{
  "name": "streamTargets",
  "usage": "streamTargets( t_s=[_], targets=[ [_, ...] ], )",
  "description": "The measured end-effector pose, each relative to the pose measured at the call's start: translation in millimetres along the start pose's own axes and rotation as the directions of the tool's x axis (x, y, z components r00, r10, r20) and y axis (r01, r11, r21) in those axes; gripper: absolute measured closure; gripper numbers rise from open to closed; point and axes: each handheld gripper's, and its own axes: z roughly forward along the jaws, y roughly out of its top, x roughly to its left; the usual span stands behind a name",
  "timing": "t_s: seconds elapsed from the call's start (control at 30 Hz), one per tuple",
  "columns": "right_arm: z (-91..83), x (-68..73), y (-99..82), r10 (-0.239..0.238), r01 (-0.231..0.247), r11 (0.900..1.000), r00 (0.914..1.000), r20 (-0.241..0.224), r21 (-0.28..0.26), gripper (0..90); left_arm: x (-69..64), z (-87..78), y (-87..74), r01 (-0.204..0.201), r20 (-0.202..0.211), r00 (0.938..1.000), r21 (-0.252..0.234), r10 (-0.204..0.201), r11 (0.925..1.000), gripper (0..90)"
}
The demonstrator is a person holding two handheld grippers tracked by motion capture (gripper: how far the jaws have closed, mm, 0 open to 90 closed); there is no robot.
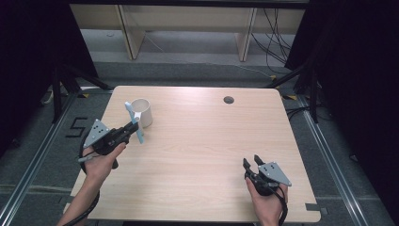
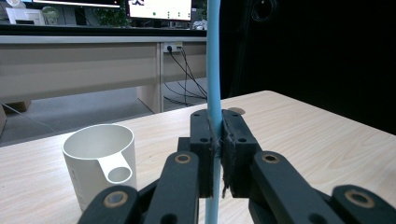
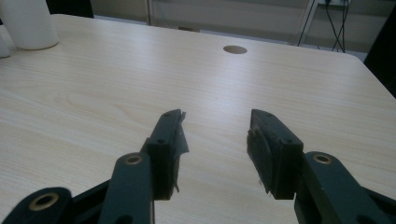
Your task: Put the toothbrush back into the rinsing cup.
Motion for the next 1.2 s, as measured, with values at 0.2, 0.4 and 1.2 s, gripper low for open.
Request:
streamTargets(
  t_s=[0.2, 0.4, 1.2],
  targets=[
    [-0.8, 1.2, -2.8, 0.013, -0.013, 0.9998, 0.9999, -0.005, 0.012, 54.7, 2.1, 2.3, 1.3, -0.01, -0.007, 0.9999, -0.002, 0.01, 1.0, 83.8],
    [-0.8, -1.1, -3.7, -0.015, 0.015, 0.9999, 0.9999, 0.003, 0.001, 54.1, 3.0, 5.8, 4.0, -0.023, -0.009, 0.9997, 0.001, 0.023, 0.9997, 83.8],
    [-0.7, 0.6, -7.8, -0.005, 0.005, 1.0, 1.0, 0.001, -0.004, 54.1, 12.3, 17.5, 19.5, -0.052, -0.022, 0.9984, -0.017, 0.052, 0.9985, 83.8]
  ],
)
